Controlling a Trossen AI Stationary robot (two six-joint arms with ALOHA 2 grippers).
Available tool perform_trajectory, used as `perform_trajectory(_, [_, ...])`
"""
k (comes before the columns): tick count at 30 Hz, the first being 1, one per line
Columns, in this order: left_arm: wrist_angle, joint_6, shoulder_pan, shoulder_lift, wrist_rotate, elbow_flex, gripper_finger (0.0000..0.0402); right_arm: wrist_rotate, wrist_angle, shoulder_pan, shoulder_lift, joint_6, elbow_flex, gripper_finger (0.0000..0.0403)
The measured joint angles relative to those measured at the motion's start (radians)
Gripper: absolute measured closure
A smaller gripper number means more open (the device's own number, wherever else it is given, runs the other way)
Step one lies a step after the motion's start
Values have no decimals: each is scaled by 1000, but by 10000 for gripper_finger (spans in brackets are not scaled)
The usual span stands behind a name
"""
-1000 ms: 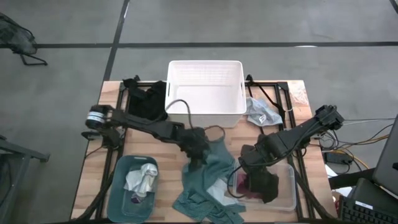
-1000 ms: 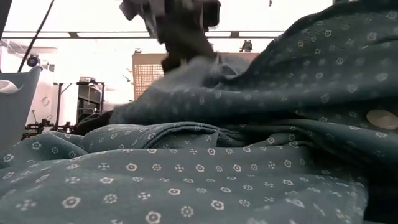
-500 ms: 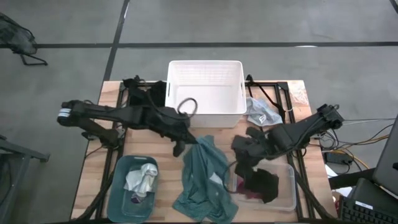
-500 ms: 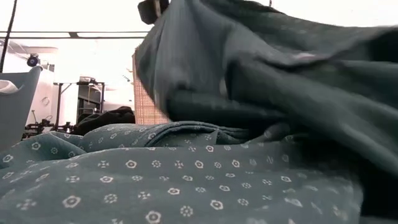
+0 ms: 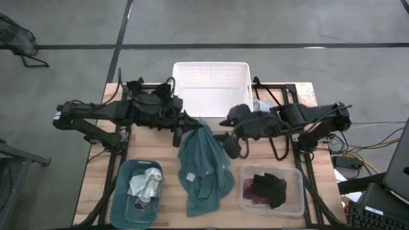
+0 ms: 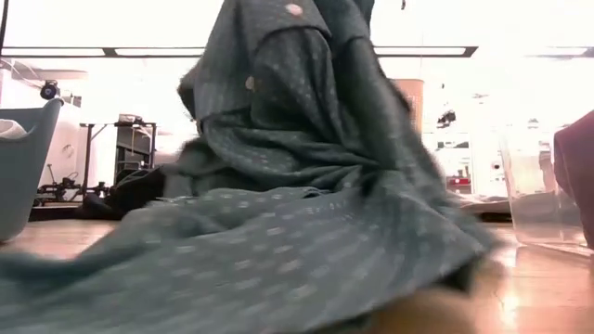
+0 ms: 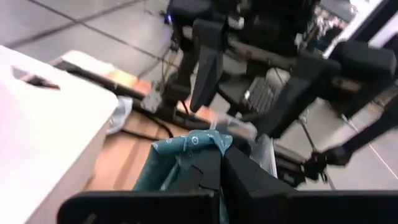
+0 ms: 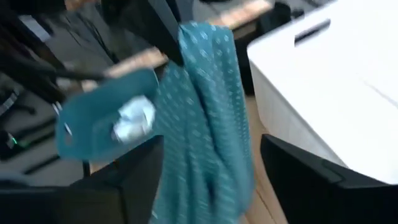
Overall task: Pick & Place Cloths
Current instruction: Put the blue shirt into the white bin
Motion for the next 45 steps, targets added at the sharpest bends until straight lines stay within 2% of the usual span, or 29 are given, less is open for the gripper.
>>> perform_trajectory(6, [3,8,0,13,-63,103,399,-2,97,-14,1,-49,-39,72])
perform_trajectory(12, [59,19,0,15,-60,193,399,21,195,-20,1,-59,-92,51])
perform_trajectory(18, [177,43,0,15,-8,213,399,25,369,-41,1,-126,-127,58])
perform_trajectory(22, [196,18,0,19,-4,212,399,77,433,-73,1,-184,-130,73])
perform_trajectory(27, [304,16,1,40,70,212,399,72,487,-122,1,-185,-130,91])
perform_trajectory(30, [336,13,1,49,78,212,399,40,519,-146,11,-184,-129,104])
perform_trajectory(33, [348,13,2,50,109,210,399,-23,533,-163,26,-183,-129,125])
perform_trajectory(36, [352,15,2,51,130,210,399,-94,544,-174,36,-164,-129,165])
perform_trajectory(39, [351,15,3,51,165,210,399,-121,549,-185,49,-135,-129,228])
perform_trajectory(44, [350,13,3,51,210,207,399,-169,567,-214,41,-142,-128,369])
perform_trajectory(45, [348,11,3,51,233,204,399,-174,563,-220,40,-151,-122,379])
